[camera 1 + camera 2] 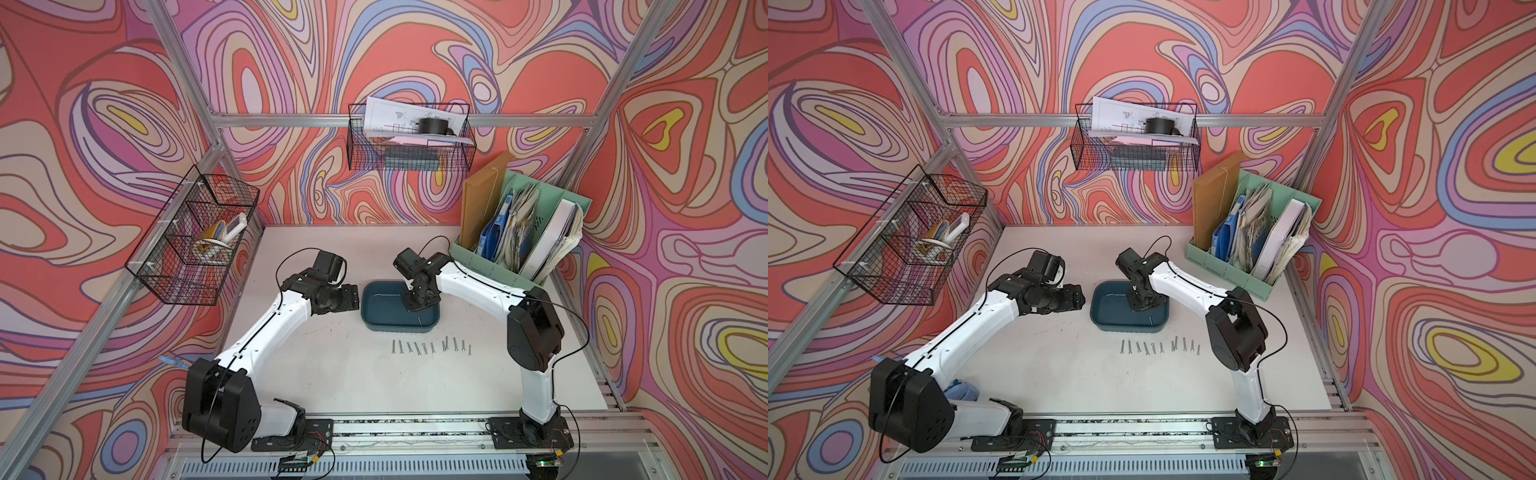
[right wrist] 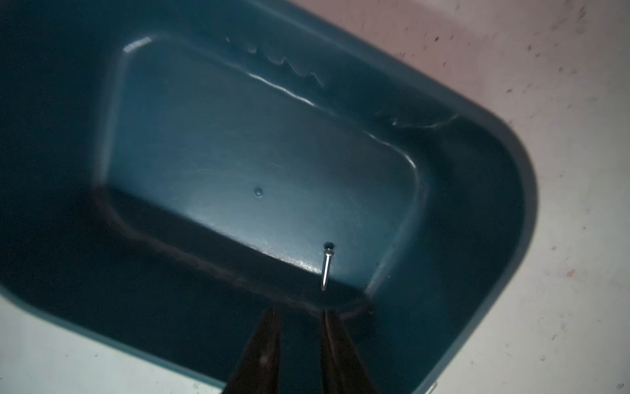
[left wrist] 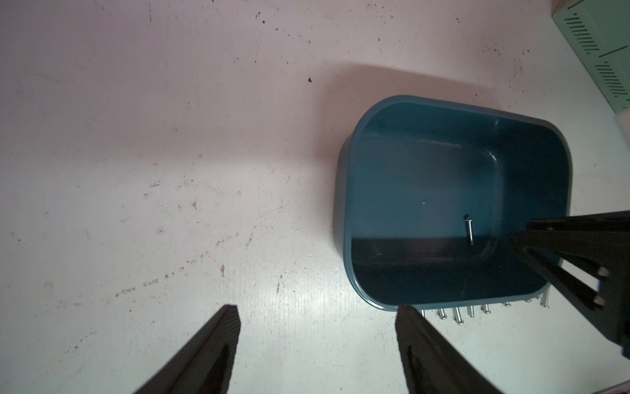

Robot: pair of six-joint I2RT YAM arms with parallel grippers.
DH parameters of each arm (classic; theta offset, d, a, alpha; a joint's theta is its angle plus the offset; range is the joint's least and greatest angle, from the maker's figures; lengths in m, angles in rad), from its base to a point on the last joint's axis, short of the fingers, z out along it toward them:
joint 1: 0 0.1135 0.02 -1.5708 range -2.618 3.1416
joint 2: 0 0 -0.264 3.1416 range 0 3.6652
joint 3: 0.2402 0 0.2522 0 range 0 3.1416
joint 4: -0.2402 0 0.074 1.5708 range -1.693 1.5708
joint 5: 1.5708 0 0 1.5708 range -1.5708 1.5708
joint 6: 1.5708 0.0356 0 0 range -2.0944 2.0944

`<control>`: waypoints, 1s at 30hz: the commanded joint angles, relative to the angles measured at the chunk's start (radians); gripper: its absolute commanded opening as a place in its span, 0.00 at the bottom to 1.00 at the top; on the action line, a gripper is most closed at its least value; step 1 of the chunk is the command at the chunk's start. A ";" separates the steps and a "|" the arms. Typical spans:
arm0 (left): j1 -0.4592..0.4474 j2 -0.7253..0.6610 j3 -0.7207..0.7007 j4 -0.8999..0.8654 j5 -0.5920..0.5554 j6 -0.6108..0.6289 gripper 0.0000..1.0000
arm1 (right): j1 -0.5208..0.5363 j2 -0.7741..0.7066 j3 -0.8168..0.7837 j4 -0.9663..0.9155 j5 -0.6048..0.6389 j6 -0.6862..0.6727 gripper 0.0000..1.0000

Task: Take out the screws from the storage box
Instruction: Pick up the screw from the storage box.

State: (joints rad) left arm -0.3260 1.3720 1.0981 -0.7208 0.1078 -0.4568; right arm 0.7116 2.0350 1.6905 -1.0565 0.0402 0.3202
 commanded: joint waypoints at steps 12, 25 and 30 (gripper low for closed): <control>0.007 0.062 0.057 -0.091 -0.011 0.036 0.78 | -0.004 0.121 0.055 -0.087 -0.036 -0.145 0.30; 0.007 0.107 0.079 -0.109 -0.008 0.035 0.78 | -0.004 0.142 -0.042 -0.042 -0.061 -0.158 0.30; 0.008 0.105 0.079 -0.120 -0.011 0.030 0.78 | -0.004 0.165 -0.056 -0.003 -0.045 -0.156 0.24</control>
State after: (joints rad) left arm -0.3256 1.4700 1.1515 -0.8013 0.1043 -0.4374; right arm 0.7082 2.1632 1.6501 -1.1000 -0.0151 0.1688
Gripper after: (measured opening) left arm 0.775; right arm 0.254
